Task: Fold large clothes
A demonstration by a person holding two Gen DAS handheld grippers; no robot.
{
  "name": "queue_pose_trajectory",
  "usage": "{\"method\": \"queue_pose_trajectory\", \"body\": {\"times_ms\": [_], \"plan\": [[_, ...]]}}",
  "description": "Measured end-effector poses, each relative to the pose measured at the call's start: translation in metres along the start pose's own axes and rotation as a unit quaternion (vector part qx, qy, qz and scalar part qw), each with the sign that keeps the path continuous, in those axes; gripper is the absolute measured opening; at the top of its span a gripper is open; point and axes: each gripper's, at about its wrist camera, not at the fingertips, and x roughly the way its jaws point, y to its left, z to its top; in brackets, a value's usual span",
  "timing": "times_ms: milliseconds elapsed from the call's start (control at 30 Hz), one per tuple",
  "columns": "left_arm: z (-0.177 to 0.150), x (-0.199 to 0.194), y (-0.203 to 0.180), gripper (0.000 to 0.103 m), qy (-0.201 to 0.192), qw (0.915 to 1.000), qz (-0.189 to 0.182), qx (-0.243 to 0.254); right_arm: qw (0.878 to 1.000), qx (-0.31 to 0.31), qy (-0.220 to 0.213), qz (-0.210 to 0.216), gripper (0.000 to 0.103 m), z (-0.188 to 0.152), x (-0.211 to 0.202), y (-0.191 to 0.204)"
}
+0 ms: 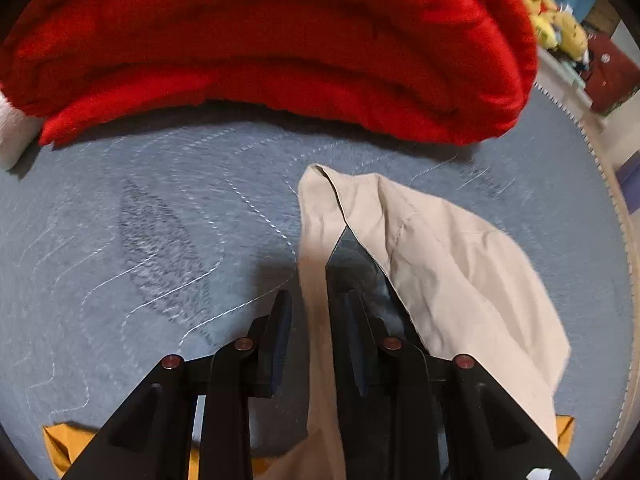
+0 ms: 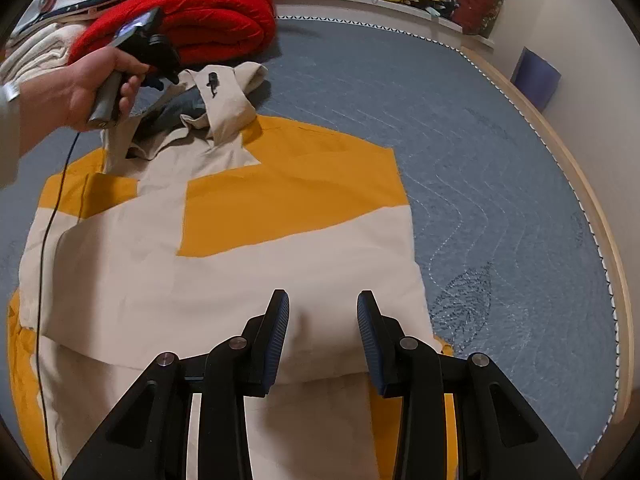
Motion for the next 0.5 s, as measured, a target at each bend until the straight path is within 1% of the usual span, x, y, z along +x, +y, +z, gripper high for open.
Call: {"method": "queue_pose_trajectory", "body": {"times_ms": [100, 167, 200, 233, 300, 367, 400, 433, 467, 500], "plan": [[0.003, 0.009, -0.001, 0.024, 0.007, 0.9999, 0.011, 0.002, 1.000, 0.004, 0.008, -0.001, 0.037, -0.001, 0.005, -0.006], [0.004, 0.007, 0.000, 0.003, 0.006, 0.9999, 0.010, 0.006, 1.000, 0.006, 0.010, -0.001, 0.037, 0.000, 0.007, -0.008], [0.003, 0.003, -0.001, 0.003, 0.001, 0.9999, 0.011, 0.010, 1.000, 0.006, 0.011, -0.001, 0.037, 0.000, 0.008, -0.009], [0.000, -0.005, -0.001, 0.001, -0.008, 0.9998, 0.007, 0.018, 1.000, 0.007, 0.013, 0.000, 0.037, 0.001, 0.009, -0.009], [-0.013, -0.031, -0.006, 0.001, -0.030, 0.9984, -0.013, 0.046, 1.000, 0.010, 0.013, 0.004, 0.037, 0.003, 0.008, -0.012], [-0.043, -0.074, -0.012, 0.001, -0.066, 0.9929, -0.037, 0.092, 1.000, 0.018, 0.008, 0.004, 0.037, 0.006, 0.004, -0.019], [-0.055, -0.090, -0.013, 0.001, -0.079, 0.9899, -0.047, 0.108, 1.000, 0.022, 0.006, 0.005, 0.037, 0.007, 0.002, -0.022], [-0.082, -0.119, -0.015, 0.001, -0.103, 0.9837, -0.049, 0.139, 1.000, 0.026, 0.004, 0.006, 0.037, 0.008, 0.000, -0.024], [-0.103, -0.138, -0.018, 0.001, -0.119, 0.9786, -0.043, 0.163, 0.999, 0.032, 0.001, 0.006, 0.037, 0.010, -0.002, -0.028], [-0.133, -0.163, -0.018, 0.001, -0.139, 0.9708, -0.040, 0.191, 0.999, 0.041, -0.003, 0.007, 0.037, 0.011, -0.006, -0.032]]}}
